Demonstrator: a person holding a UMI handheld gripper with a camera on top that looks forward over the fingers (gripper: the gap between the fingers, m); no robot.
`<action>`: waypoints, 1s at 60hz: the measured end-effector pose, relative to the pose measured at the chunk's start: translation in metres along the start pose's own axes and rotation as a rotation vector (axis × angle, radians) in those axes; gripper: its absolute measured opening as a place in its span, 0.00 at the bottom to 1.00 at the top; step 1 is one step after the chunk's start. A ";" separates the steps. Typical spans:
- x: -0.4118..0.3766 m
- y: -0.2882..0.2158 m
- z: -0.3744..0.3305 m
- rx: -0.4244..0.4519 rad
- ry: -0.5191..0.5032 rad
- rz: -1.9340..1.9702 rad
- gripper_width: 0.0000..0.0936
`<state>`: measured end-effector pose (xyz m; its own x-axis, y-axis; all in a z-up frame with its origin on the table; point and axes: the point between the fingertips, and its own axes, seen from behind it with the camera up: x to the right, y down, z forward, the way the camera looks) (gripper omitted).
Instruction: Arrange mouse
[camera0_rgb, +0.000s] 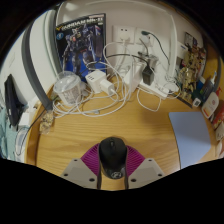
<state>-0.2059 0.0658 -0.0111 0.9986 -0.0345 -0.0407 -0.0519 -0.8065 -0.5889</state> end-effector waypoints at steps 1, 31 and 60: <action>0.000 0.000 0.000 0.000 -0.003 -0.002 0.33; 0.150 -0.190 -0.142 0.301 0.093 -0.027 0.33; 0.326 -0.056 -0.016 0.012 0.051 -0.044 0.32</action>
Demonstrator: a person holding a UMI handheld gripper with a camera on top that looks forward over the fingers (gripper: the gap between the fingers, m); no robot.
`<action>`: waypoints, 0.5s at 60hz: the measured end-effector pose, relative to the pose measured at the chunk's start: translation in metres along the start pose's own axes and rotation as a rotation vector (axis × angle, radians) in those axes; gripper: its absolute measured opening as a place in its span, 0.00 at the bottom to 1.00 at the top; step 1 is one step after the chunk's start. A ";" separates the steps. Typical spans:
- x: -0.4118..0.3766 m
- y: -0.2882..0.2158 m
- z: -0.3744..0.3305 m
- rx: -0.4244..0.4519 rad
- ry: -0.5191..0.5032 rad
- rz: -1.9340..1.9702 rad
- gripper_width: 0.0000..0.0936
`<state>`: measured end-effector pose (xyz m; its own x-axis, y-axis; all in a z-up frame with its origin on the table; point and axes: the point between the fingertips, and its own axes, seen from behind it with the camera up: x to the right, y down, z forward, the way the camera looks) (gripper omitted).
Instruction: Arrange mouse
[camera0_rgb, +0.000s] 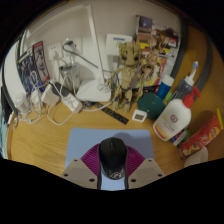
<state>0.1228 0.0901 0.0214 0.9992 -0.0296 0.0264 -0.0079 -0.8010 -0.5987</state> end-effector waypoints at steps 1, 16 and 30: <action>0.000 0.003 0.002 -0.006 -0.005 -0.003 0.32; -0.008 0.033 0.027 -0.041 -0.054 0.009 0.45; -0.006 0.036 0.025 -0.046 -0.065 0.014 0.75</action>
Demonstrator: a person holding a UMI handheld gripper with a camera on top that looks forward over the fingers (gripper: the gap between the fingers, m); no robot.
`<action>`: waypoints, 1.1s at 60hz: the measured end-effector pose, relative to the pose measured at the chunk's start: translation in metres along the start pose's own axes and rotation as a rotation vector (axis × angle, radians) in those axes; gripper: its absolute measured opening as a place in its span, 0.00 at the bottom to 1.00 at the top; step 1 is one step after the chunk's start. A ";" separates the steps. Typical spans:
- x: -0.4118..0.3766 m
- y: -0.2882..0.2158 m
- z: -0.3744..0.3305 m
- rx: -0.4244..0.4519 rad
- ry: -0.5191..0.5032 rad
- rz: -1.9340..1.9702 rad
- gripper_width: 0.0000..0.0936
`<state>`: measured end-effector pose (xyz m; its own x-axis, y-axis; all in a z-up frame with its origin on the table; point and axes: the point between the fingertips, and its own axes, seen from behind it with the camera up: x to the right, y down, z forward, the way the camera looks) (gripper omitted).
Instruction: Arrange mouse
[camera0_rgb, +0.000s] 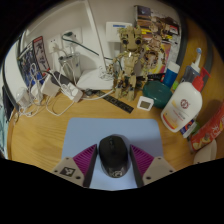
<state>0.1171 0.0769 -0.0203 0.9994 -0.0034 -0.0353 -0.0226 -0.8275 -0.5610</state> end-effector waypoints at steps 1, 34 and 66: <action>0.001 0.001 -0.001 -0.001 0.007 -0.005 0.72; -0.018 0.007 -0.189 0.099 0.140 0.040 0.91; -0.126 -0.103 -0.397 0.479 0.087 0.104 0.92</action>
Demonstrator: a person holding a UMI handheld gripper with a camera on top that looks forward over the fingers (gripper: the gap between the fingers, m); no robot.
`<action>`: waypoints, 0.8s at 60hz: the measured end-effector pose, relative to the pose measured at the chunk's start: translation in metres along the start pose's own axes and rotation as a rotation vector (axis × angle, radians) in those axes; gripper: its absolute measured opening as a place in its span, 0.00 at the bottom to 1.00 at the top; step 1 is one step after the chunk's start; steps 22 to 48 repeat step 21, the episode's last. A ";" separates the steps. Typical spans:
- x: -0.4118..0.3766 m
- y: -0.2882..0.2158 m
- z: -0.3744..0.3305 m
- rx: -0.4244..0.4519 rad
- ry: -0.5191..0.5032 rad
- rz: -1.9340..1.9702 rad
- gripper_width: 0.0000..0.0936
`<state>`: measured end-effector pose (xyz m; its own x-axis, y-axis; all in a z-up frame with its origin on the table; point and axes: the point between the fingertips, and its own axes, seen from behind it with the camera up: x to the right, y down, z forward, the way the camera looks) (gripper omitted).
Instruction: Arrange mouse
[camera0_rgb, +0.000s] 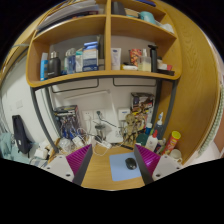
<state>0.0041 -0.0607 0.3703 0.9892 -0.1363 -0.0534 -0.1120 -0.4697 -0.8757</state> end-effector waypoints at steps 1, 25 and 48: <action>-0.002 0.000 -0.002 0.003 -0.003 -0.003 0.92; -0.009 0.012 -0.027 0.001 0.011 -0.044 0.92; -0.009 0.012 -0.027 0.001 0.011 -0.044 0.92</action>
